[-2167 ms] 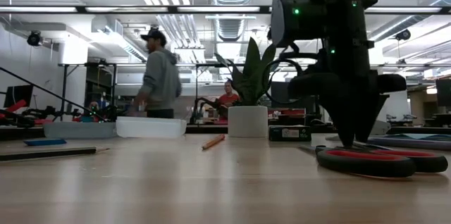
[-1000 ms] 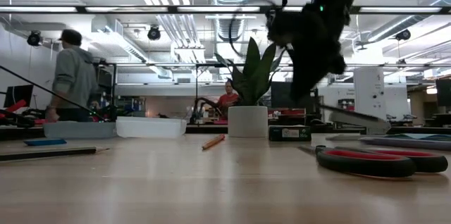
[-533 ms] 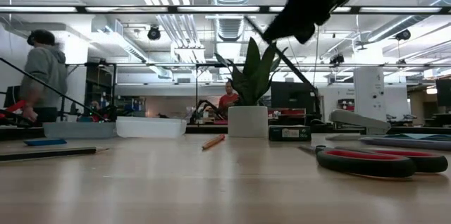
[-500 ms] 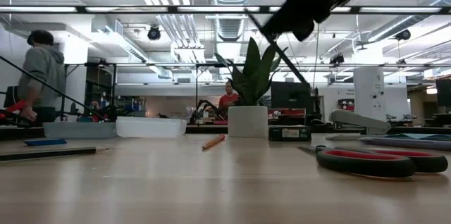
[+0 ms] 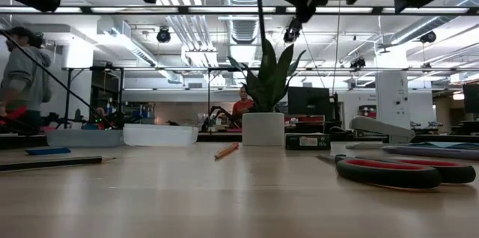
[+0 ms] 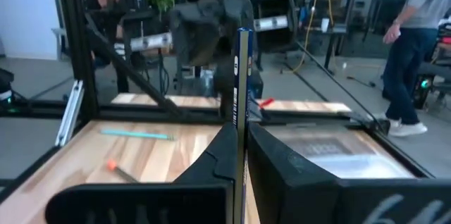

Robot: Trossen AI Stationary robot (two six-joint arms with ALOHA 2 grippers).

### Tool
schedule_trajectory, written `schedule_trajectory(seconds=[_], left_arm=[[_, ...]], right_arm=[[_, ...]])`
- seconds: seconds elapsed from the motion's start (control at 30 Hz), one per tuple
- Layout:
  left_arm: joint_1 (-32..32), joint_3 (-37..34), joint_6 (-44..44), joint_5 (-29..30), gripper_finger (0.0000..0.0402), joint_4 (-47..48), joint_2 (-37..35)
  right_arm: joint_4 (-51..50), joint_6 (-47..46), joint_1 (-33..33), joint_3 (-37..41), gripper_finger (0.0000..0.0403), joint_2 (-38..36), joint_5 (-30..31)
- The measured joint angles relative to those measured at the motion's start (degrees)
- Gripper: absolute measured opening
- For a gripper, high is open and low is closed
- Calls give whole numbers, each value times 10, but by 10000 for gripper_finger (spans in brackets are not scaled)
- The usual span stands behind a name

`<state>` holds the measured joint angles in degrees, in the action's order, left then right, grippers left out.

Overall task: Pack school essentials
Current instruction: Put the right black pencil into the black supply box

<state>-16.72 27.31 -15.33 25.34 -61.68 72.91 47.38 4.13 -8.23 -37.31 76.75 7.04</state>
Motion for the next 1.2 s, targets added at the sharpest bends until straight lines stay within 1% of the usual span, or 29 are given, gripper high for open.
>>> schedule_trajectory(seconds=[0.07, 0.17, 0.3, 0.37, 0.43, 0.53, 0.73, 0.8, 0.87, 0.93, 1.03, 1.07, 1.1, 1.2], left_arm=[[7, 20, 4, 0, 93, 0, 28], [14, 44, 19, 0, 129, 0, 69], [18, 68, 34, -9, 158, 1, 120], [18, 76, 35, -29, 163, 2, 138], [19, 84, 42, -63, 164, 1, 152], [22, 93, 57, -96, 164, 0, 159], [40, 106, 92, -100, 164, 0, 168], [42, 108, 92, -104, 156, 1, 173], [41, 108, 90, -106, 135, 2, 176], [41, 108, 90, -106, 101, 2, 175], [44, 108, 90, -104, 34, 2, 175], [45, 108, 90, -104, 18, 2, 174], [45, 108, 90, -104, 12, 2, 174], [45, 108, 90, -103, 11, 7, 174]], right_arm=[[0, 4, 0, -13, 13, 8, -5], [-2, 5, 0, -33, 13, 21, -40], [-5, 23, 0, -57, 13, 32, -47], [-4, 30, 0, -63, 13, 37, -47], [-8, 36, 0, -64, 13, 37, -46], [-7, 42, 0, -65, 13, 36, -49], [1, 43, 0, -65, 13, 36, -45], [1, 45, 0, -65, 13, 36, -45], [1, 45, 0, -65, 13, 36, -45], [1, 48, 0, -65, 13, 36, -46], [0, 48, 0, -65, 13, 35, -46], [0, 48, 0, -65, 13, 35, -45], [0, 48, 0, -65, 13, 35, -46], [-4, 43, 0, -65, 21, 35, -45]])
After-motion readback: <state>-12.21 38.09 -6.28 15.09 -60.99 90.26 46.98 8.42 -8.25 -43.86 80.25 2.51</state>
